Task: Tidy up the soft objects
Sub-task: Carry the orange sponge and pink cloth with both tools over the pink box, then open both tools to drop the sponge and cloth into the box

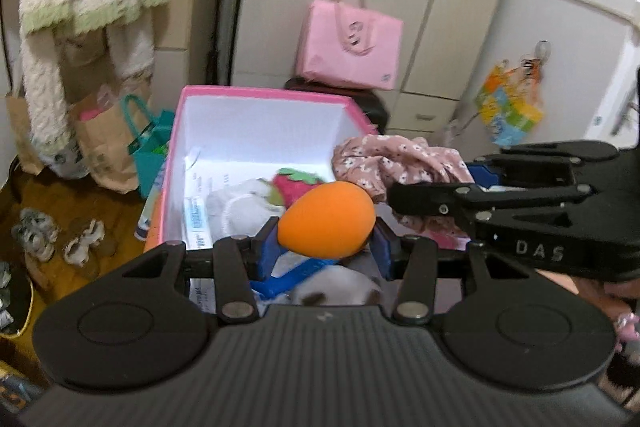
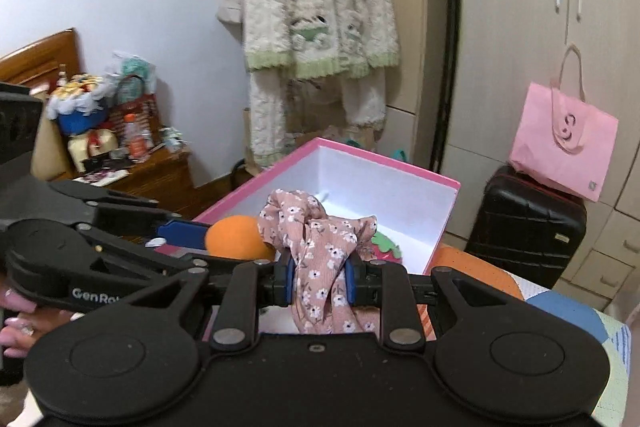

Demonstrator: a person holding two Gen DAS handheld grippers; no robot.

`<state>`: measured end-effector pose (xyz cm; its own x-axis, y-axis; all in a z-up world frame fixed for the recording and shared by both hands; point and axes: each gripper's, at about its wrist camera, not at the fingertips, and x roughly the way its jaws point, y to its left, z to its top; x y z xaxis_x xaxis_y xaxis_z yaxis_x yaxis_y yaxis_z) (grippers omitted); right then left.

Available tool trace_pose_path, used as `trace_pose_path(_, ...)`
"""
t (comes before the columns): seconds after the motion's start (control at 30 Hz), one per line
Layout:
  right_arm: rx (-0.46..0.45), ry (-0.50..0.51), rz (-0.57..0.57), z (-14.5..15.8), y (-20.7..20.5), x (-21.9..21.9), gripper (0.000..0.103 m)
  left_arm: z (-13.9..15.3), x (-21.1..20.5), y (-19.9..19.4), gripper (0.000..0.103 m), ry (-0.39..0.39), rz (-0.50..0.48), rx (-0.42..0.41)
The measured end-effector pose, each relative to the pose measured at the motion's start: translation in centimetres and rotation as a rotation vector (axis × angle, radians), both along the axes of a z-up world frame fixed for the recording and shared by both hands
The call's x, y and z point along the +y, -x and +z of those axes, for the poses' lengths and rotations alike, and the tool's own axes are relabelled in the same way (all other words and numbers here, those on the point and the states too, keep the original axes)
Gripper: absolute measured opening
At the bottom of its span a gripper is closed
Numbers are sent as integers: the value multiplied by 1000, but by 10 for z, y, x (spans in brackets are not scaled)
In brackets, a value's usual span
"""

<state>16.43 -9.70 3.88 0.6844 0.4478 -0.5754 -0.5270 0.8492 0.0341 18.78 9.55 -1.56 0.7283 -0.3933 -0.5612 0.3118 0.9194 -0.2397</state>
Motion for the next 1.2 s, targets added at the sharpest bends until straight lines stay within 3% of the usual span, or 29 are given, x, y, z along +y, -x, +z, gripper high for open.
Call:
trace_pose_path(0.1, 20, 2, -25, -15, -21, 4, 28, -9, 4, -17, 46, 25, 18, 35)
trace_pose_path(0.33, 124, -6, -43, -42, -63, 6, 29, -29, -4, -39, 48, -88, 45, 57)
trace_pose_path(0.5, 158, -17, -48, -52, -74, 5, 33, -25, -6, -37, 49, -89, 63, 54)
trace_pose_path(0.6, 133, 3, -56, -53, -73, 5, 38, -22, -9, -36, 51, -124, 80, 27)
trace_pose_path(0.67, 121, 5, -65, -52, -72, 4, 51, -22, -8, -36, 57, -143, 107, 23)
trace_pose_path(0.77, 92, 20, -74, -48, -68, 1, 59, -19, -9, -36, 63, -179, 109, 24)
trace_pose_path(0.87, 63, 49, -63, -44, -62, -1, 61, -13, -11, -33, 72, -199, 83, 16)
trace_pose_path(0.93, 61, 35, -57, -40, -57, -7, 62, -11, -10, -28, 83, -206, 81, 20)
trace_pose_path(1.2, 74, 25, 11, -30, -23, -16, 67, -1, -4, -2, 86, -252, 99, 99)
